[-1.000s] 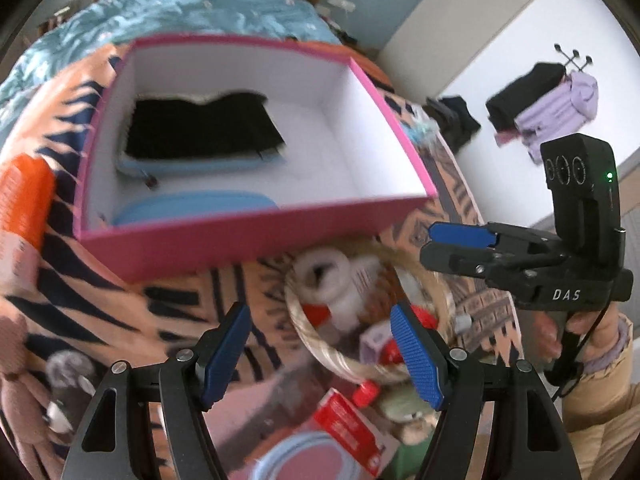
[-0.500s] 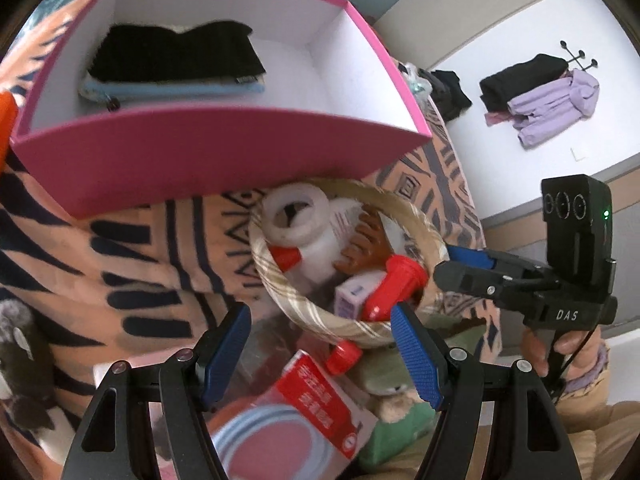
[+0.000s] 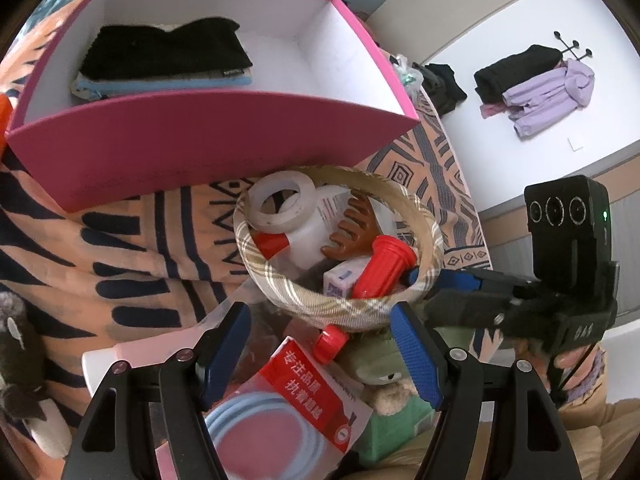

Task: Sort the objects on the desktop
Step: 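Close both grippers on the plaid headband in the wicker basket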

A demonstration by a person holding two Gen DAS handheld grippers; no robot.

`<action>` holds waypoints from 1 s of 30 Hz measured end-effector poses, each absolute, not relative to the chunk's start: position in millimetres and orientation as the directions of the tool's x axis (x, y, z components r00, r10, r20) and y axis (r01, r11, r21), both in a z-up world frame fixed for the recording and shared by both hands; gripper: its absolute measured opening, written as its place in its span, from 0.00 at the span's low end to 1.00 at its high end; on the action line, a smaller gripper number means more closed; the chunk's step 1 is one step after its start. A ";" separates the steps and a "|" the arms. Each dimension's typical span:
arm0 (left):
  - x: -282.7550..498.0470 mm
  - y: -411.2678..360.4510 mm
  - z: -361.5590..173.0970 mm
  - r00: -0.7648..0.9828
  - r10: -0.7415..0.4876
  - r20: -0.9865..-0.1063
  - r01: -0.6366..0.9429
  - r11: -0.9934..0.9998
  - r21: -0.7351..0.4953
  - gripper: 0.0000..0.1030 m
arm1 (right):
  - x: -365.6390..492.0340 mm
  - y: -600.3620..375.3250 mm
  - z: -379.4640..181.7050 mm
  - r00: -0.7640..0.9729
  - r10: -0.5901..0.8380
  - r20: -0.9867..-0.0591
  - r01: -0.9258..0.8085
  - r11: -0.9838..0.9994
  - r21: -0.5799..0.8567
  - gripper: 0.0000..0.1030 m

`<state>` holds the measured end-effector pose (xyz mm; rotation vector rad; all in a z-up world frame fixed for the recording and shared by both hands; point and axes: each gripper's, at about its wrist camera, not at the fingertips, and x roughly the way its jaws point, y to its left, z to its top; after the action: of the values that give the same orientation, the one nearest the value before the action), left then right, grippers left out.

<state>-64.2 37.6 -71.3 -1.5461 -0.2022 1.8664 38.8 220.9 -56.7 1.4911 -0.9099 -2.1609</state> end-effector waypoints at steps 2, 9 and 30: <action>-63.4 34.9 -68.3 -0.065 0.586 -0.808 -0.421 -0.750 -0.510 0.72 | 37.1 223.2 -50.5 -0.403 -0.627 -0.666 -0.060 -0.708 0.703 0.63; -57.1 35.9 -61.6 -0.120 0.537 -0.835 -0.487 -0.765 -0.421 0.72 | 17.6 222.2 -28.3 -0.459 -0.623 -0.633 -0.035 -0.699 0.714 0.63; -105.4 21.9 -63.8 -0.262 0.475 -0.840 -0.391 -0.848 -0.357 0.53 | -6.9 187.0 8.1 -0.495 -0.374 -0.784 0.185 -0.927 0.326 0.63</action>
<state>-105.4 21.9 -63.8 -1.4606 -0.1037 2.1355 -6.9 187.0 8.1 1.3564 -0.2840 -2.4501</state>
